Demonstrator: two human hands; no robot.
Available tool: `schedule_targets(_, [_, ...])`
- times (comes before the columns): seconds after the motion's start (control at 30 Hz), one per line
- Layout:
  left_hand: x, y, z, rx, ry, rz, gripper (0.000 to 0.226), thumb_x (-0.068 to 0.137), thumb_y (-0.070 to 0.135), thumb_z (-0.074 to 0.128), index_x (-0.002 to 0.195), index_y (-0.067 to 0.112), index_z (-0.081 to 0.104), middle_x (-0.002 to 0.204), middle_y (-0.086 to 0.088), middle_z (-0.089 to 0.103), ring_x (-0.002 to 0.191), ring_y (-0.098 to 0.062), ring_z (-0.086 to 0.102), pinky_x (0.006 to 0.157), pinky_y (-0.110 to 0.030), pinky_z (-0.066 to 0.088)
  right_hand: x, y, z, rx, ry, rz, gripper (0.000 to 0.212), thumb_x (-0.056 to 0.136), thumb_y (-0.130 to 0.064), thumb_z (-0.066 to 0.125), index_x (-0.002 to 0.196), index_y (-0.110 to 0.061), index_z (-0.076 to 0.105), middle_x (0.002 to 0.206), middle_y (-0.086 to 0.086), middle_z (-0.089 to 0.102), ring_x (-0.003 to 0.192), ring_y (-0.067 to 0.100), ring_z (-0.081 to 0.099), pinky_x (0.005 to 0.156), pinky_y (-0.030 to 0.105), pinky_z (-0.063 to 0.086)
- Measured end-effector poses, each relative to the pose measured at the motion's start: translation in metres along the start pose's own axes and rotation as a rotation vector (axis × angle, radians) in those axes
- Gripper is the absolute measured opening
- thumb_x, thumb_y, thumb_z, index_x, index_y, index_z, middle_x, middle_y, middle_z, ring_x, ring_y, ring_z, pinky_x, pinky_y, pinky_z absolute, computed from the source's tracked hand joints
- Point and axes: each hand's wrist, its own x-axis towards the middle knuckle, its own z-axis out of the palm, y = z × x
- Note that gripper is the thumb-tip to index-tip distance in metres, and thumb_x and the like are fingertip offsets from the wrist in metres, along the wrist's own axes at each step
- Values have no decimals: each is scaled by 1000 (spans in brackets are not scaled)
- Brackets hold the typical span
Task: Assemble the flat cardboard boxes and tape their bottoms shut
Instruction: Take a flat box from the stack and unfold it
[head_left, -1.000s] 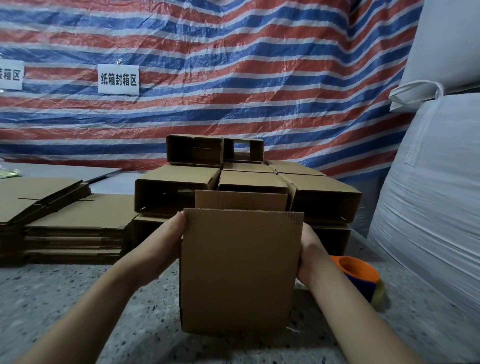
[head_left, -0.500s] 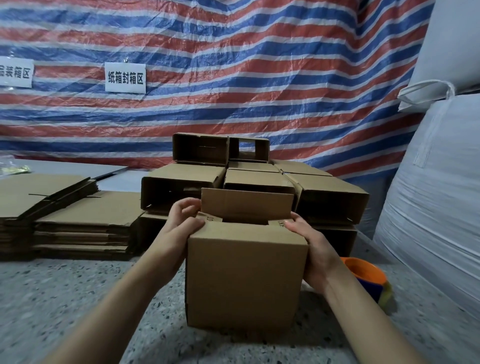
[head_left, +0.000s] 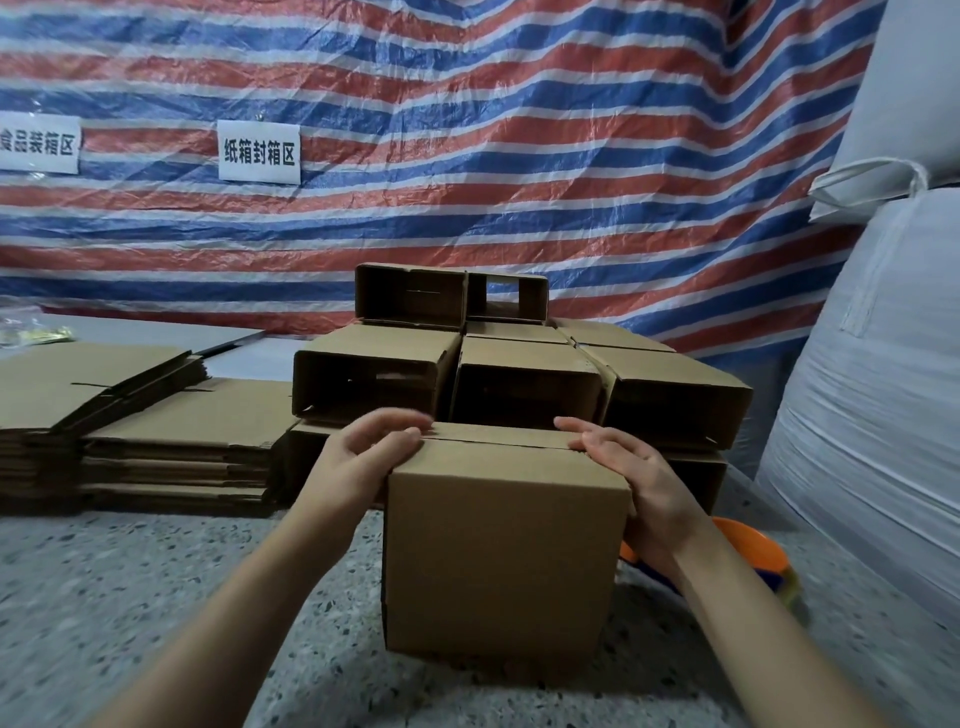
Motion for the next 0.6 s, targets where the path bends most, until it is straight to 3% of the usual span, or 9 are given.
schedule_targets(0.1, [0,2,-1,53,13,7,19,93,24,60,90,30,77,100,8,72,86,-9,66,58,-18,51,0,0,2,-50,17,-12,51,81,-28,61,112,13,64,130,5,67,119,32,62,95,45,53])
schedule_targets(0.23, [2,19,-5,249,-15,-22,18,94,23,61,91,31,76,98,12,72,89,-11,66,66,-25,52,1,-3,5,-110,34,8,54,80,-30,62,114,12,65,127,10,68,110,32,64,88,43,53])
schedule_targets(0.37, [13,54,8,805,-114,10,14,94,32,58,97,33,72,97,12,69,85,-6,65,82,-34,57,0,-6,5,-177,46,3,53,79,-33,62,110,10,67,126,11,67,111,35,63,90,45,52])
schedule_targets(0.47, [13,65,44,1045,-226,187,48,93,61,44,131,34,55,132,11,58,122,-11,52,108,-36,39,0,-7,2,-189,45,15,50,81,-35,61,114,2,70,124,15,67,113,38,62,92,50,52])
schedule_targets(0.53, [10,60,62,1157,-422,238,69,89,75,31,149,39,32,154,14,35,142,-10,30,113,-35,21,-1,-5,2,-176,42,24,45,83,-36,61,113,-5,73,123,18,67,116,43,60,99,58,48])
schedule_targets(0.6, [11,51,66,1286,-548,212,78,85,81,22,152,41,19,160,15,21,147,-8,18,117,-38,14,-1,-4,2,-157,48,26,42,83,-37,61,110,-8,75,125,16,66,119,42,60,102,60,46])
